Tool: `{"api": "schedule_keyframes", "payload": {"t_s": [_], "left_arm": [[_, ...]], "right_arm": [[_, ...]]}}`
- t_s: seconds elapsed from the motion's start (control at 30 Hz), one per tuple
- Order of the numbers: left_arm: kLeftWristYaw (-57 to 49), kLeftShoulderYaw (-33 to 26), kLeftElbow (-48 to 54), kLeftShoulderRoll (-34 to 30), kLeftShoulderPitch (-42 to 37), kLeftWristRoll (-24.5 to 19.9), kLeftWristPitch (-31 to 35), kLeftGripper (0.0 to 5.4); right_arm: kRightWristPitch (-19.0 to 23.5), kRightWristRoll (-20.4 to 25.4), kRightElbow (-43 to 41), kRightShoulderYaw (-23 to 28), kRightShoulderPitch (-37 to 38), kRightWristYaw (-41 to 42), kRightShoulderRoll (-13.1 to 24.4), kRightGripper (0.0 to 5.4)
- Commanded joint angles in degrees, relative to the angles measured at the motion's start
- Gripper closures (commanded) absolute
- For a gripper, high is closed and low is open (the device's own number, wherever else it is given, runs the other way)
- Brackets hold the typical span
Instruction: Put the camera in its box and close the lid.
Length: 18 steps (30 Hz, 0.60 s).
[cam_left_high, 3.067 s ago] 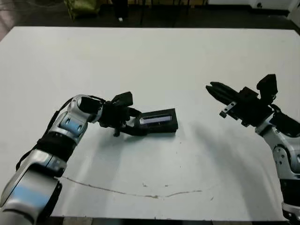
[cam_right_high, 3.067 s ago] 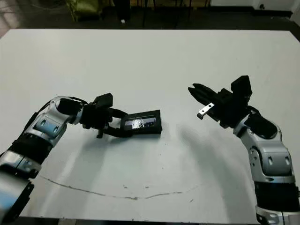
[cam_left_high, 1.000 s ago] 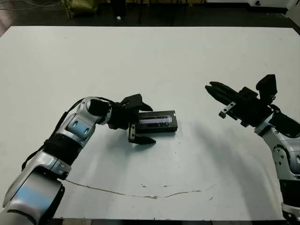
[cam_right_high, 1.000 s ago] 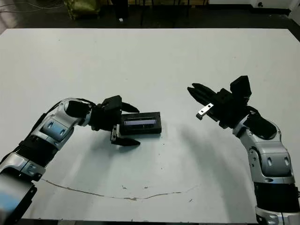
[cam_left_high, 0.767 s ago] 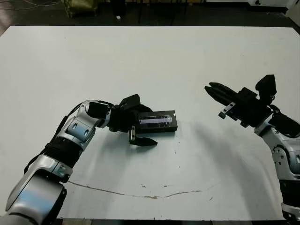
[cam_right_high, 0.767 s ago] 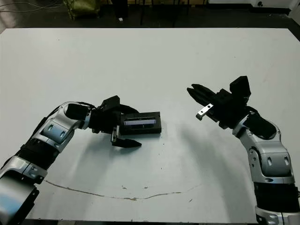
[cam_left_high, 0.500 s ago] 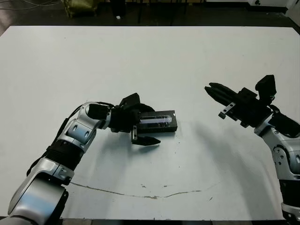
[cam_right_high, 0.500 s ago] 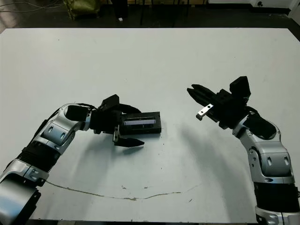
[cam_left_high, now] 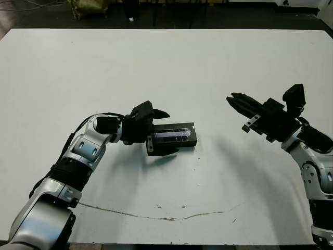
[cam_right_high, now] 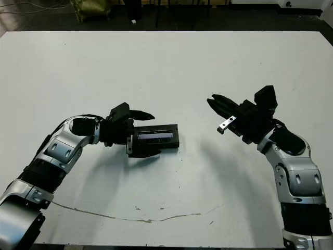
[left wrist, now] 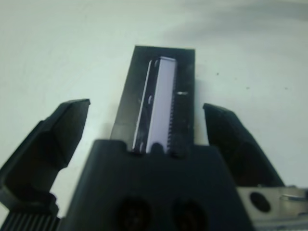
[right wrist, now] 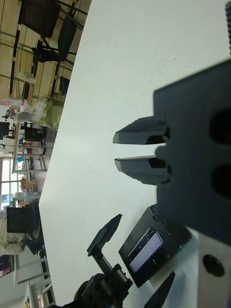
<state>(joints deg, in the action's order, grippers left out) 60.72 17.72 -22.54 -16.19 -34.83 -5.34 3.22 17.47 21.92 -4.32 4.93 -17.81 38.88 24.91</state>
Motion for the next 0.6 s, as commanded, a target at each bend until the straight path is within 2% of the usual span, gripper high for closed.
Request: {"api": "schedule_keyframes", "payload": {"t_s": [0.03,0.13,0.3,0.47,0.6], "left_arm": [[0.61,-1.68,2.89,-1.40,2.36,-1.87,1.72,0.02],[0.56,-3.56,7.02,-2.26,3.77,-4.24,3.43,0.02],[-3.60,-8.80,18.05,-3.60,8.52,-8.29,6.07,0.02],[-8.22,-14.54,27.87,-2.30,14.49,-16.03,8.38,0.02],[-15.87,-16.44,34.51,0.04,18.74,-18.15,9.99,0.02]], "right_arm": [[0.66,-0.39,-0.85,-0.28,1.50,-0.55,0.18,5.40],[0.10,-0.23,-1.71,-0.27,1.96,-0.64,-0.24,5.40],[1.68,-0.69,-3.48,-0.35,2.44,-2.26,0.00,5.40],[3.05,0.01,-3.85,-0.19,2.21,-2.54,0.15,5.40],[2.70,-0.34,-3.29,-0.44,1.40,-2.53,0.04,5.40]]}}
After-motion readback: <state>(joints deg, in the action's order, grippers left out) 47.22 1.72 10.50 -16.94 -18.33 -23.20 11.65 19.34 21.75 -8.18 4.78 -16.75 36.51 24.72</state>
